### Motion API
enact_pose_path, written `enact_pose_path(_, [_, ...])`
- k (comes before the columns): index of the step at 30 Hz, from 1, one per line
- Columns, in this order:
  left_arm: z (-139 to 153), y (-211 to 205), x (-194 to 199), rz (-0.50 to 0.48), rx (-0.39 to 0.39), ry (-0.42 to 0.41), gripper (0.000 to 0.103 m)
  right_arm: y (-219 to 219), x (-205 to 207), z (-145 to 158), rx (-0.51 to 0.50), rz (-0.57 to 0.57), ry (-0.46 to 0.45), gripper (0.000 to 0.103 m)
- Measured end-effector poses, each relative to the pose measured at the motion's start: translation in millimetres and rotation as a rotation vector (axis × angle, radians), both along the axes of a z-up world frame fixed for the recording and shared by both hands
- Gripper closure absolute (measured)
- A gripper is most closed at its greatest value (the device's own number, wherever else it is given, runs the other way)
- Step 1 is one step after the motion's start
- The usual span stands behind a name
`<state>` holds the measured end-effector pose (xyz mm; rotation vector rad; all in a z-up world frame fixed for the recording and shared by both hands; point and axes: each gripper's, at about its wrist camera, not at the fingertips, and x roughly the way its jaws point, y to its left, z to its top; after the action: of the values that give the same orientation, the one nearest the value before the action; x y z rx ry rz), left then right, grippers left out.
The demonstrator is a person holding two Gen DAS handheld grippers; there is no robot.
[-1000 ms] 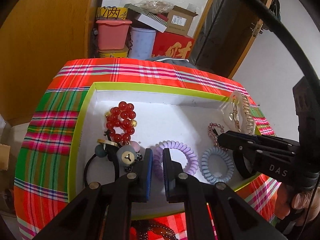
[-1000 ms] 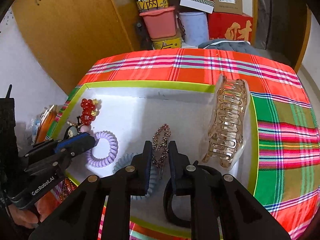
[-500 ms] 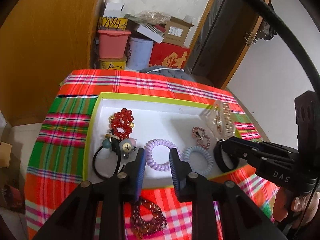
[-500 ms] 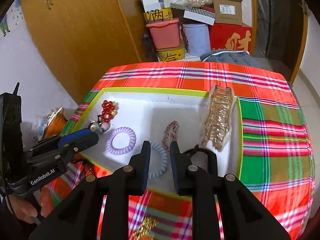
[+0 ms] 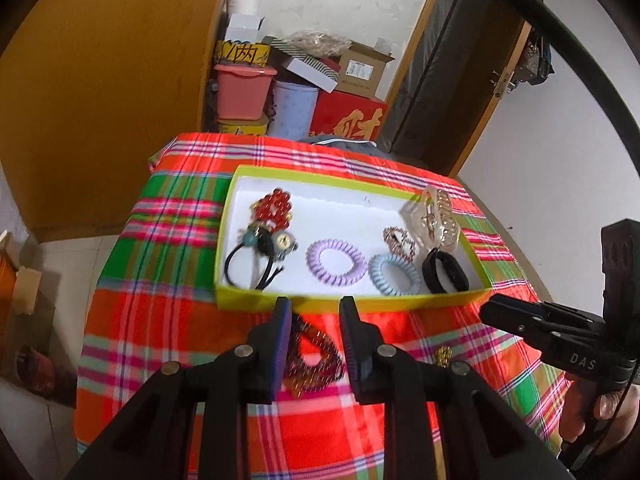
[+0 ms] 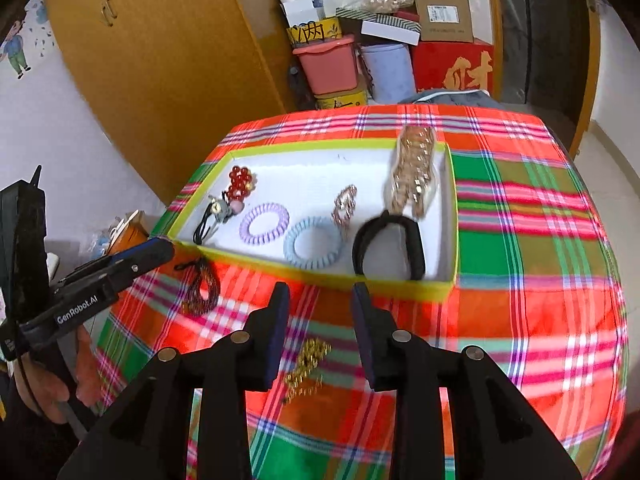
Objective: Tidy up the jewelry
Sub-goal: 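Withdraw both tools from the tray toward the last bracelets, then grasp the gold chain with the right tool while the left grasps the beaded bracelet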
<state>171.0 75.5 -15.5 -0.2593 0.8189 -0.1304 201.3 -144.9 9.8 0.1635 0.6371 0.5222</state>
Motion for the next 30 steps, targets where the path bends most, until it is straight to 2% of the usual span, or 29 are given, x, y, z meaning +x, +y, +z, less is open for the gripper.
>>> enact_pose_path(6, [-8.5,3.7,-15.8,0.012,-0.009,0.014,0.064,-1.1,-11.2,-16.7,0.000,0.007,0.038,0.071])
enact_pose_path(12, [-20.1,3.3,-25.0,0.002,-0.017,0.031,0.060,4.7,-16.1,-32.6,-0.005,0.020,0.069,0.070])
enact_pose_path(14, [-23.1,3.8,-27.1,0.001,-0.022,0.033,0.056,8.3,-16.8,-38.6,-0.011,0.022,0.079,0.067])
enact_pose_path(19, [-34.8,5.2,-25.3,0.008,-0.032,0.056,0.055,17.0,-13.4,-49.1,-0.026,0.023,0.093,0.064])
enact_pose_path(26, [-41.8,-3.2,-17.6,-0.003,-0.033,0.073,0.055,33.8,-16.2,-48.0,-0.117,-0.017,0.023,0.064])
enact_pose_path(27, [-42.0,-4.8,-15.8,-0.006,-0.032,0.075,0.055,36.6,-16.6,-47.9,-0.135,-0.022,0.014,0.064])
enact_pose_path(29, [-42.1,-7.8,-13.2,-0.011,-0.026,0.077,0.055,39.3,-18.9,-48.6,-0.170,-0.043,-0.005,0.072])
enact_pose_path(30, [-41.9,-9.7,-12.4,-0.014,-0.023,0.075,0.055,39.4,-20.0,-49.2,-0.190,-0.056,-0.014,0.080])
